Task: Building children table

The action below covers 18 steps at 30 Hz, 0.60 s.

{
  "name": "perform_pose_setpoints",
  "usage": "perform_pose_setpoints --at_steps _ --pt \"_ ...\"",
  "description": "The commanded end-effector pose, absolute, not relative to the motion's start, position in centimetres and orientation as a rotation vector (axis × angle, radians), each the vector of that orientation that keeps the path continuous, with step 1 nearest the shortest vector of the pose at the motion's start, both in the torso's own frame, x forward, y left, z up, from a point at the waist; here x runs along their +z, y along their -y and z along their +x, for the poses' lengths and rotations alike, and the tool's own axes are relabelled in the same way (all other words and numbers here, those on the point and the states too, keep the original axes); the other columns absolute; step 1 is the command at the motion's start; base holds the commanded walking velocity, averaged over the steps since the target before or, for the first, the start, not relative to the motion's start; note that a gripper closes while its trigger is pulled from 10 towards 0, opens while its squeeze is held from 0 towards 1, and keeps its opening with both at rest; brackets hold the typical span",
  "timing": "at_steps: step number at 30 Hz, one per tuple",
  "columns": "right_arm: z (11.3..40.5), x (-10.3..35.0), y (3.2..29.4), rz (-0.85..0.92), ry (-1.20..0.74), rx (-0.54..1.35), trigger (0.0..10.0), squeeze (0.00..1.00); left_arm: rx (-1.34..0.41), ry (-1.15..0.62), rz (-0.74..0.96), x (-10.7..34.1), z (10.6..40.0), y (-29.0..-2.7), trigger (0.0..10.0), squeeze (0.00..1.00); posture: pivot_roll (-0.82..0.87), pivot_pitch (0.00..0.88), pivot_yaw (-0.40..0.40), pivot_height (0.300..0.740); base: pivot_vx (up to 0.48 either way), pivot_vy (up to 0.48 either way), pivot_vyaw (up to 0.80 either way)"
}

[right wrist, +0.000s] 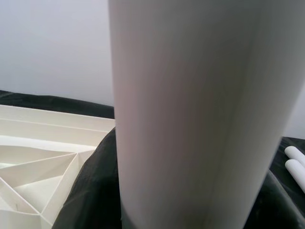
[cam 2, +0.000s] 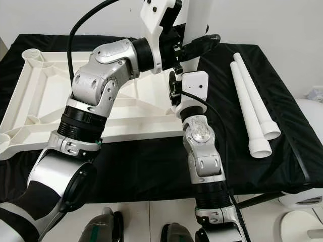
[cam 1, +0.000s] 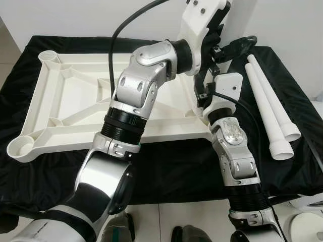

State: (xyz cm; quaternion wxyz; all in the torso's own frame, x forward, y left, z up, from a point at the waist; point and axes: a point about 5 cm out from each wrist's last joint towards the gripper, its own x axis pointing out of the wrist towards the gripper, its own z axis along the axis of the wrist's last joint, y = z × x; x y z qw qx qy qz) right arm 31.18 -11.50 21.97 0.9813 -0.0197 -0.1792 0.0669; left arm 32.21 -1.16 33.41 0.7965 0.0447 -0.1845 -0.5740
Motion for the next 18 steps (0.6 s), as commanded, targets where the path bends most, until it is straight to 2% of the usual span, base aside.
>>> perform_pose_setpoints --at_steps 1,2,3,9,10,12,14,18 --pt "31.2 22.3 11.7 -0.016 0.363 0.121 10.0 0.00 -1.073 0.407 0.033 33.7 32.6 1.0 10.0 0.00 0.04 0.067 -0.047 0.740 0.000 0.000 0.00" --pt "31.3 22.3 11.8 -0.016 0.357 0.118 10.0 0.00 -1.093 0.409 0.008 33.7 32.5 1.0 10.0 0.07 0.04 0.067 -0.047 0.740 0.000 0.000 0.00" --pt "31.3 22.3 11.9 -0.017 0.357 0.113 10.0 0.00 -1.115 0.416 -0.010 33.7 32.2 1.0 10.0 1.00 0.04 0.067 -0.047 0.740 0.000 0.000 0.00" --pt "31.5 22.4 12.1 0.008 0.358 0.114 10.0 0.00 -1.131 0.415 -0.014 33.6 31.8 1.1 10.0 1.00 0.04 0.065 -0.050 0.740 0.000 0.000 0.00" --pt "31.5 22.4 12.2 0.009 0.355 0.113 10.0 0.00 -1.160 0.403 -0.033 33.5 31.6 1.0 10.0 0.00 0.04 0.065 -0.050 0.740 0.000 0.000 0.00" --pt "31.6 22.4 12.3 0.002 0.357 0.108 10.0 0.00 -1.186 0.394 -0.054 33.5 31.4 0.9 10.0 0.00 0.04 0.065 -0.052 0.740 0.000 0.000 0.00" --pt "31.7 22.4 12.6 0.002 0.355 0.098 10.0 0.00 -1.242 0.354 -0.147 33.9 31.2 0.1 10.0 0.00 0.04 0.066 -0.051 0.740 0.000 0.000 0.00" --pt "31.7 22.6 12.9 -0.008 0.368 0.087 10.0 0.00 -1.280 0.338 -0.188 34.1 31.0 -0.7 10.0 0.00 0.04 0.067 -0.052 0.740 0.000 0.000 0.00"
